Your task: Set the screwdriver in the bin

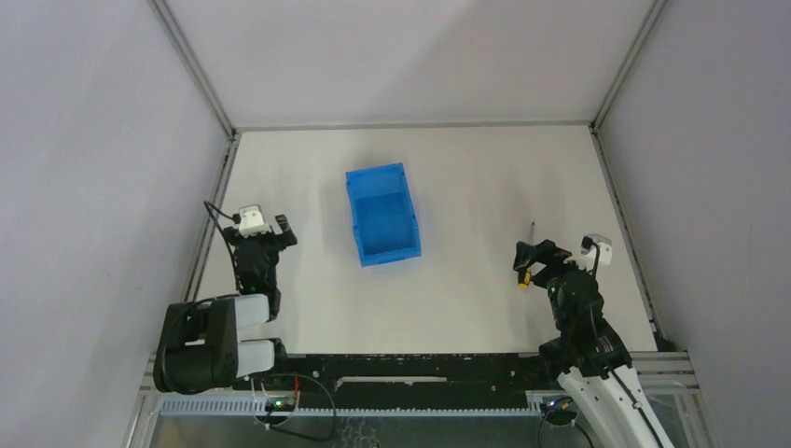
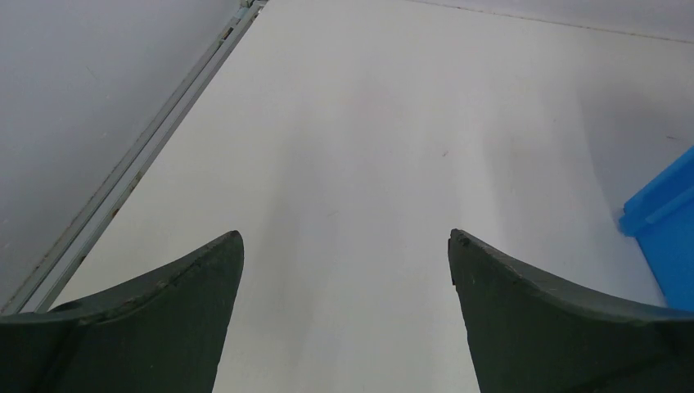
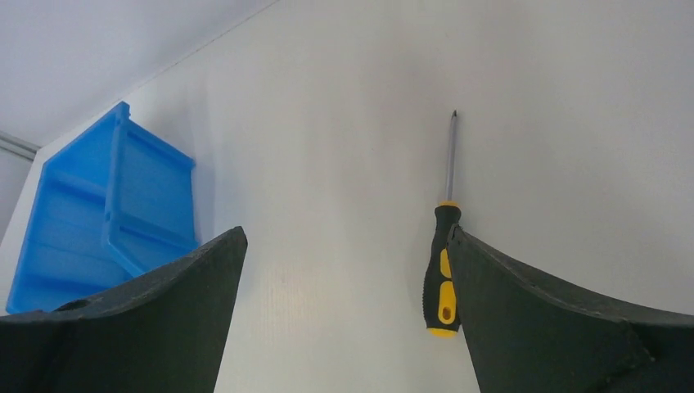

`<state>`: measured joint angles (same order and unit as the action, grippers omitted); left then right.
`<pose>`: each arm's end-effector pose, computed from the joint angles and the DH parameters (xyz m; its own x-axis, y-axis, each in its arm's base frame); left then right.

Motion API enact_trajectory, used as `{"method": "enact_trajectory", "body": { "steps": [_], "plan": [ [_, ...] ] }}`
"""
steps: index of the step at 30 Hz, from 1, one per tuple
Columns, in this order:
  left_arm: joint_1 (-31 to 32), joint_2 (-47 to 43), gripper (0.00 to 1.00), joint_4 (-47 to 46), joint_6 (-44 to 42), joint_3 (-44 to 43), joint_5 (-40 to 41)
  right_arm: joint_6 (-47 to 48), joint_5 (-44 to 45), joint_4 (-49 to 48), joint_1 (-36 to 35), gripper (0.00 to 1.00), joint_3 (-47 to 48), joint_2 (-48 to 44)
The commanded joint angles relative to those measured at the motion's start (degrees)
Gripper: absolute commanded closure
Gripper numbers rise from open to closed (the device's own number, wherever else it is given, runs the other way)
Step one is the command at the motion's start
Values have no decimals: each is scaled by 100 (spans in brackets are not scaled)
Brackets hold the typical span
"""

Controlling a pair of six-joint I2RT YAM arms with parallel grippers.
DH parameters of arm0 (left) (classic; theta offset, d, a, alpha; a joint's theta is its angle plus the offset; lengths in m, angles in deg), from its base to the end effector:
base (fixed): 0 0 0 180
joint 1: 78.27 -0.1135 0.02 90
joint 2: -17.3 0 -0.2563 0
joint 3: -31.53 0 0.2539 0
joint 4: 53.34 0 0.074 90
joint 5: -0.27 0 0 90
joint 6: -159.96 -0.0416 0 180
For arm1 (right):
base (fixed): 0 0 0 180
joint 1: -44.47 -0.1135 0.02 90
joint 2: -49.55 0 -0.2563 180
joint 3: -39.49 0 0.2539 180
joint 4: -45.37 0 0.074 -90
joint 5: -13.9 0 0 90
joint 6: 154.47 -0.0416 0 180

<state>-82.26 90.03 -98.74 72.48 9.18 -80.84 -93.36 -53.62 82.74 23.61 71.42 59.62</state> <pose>0.2195 0.0218 0.1527 -0.0767 -0.0489 -0.9959 -0.2259 0.9737 -0.0304 0.1100 0.0249 0.2228 -0.2114 0.3972 -0.8931 0.1341 0.9169 0.3760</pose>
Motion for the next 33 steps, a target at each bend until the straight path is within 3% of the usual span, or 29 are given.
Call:
{"method": "enact_trajectory", "body": {
  "steps": [1, 6, 9, 15, 18, 22, 26, 33],
  "plan": [
    [21, -59, 0, -189, -99, -212, 53, 83, 159, -288, 26, 0, 367, -32],
    [21, -65, 0, -184, -96, -213, 60, 838, -592, -621, 30, 0, 1134, 177],
    [22, -65, 0, -184, -91, -218, 60, 980, -591, -268, 29, 3, 2081, 907],
    [21, -59, 0, -184, -90, -217, 53, 1079, 6, 2354, 185, 1, 5181, 4000],
    [21, -64, 0, -184, -89, -212, 57, 1019, -297, 3661, 675, 0, 6290, 5399],
    [21, -59, 0, -184, -93, -212, 54, 1139, -1160, 3710, 1299, 1, 5884, 6434],
    [21, -65, 0, -184, -91, -217, 56, 1197, -1729, 2913, 1621, 11, 5008, 7221],
    [23, -60, 0, -184, -90, -213, 61, 1249, -1849, 1982, 1770, 26, 4173, 8491]
  ]
}}
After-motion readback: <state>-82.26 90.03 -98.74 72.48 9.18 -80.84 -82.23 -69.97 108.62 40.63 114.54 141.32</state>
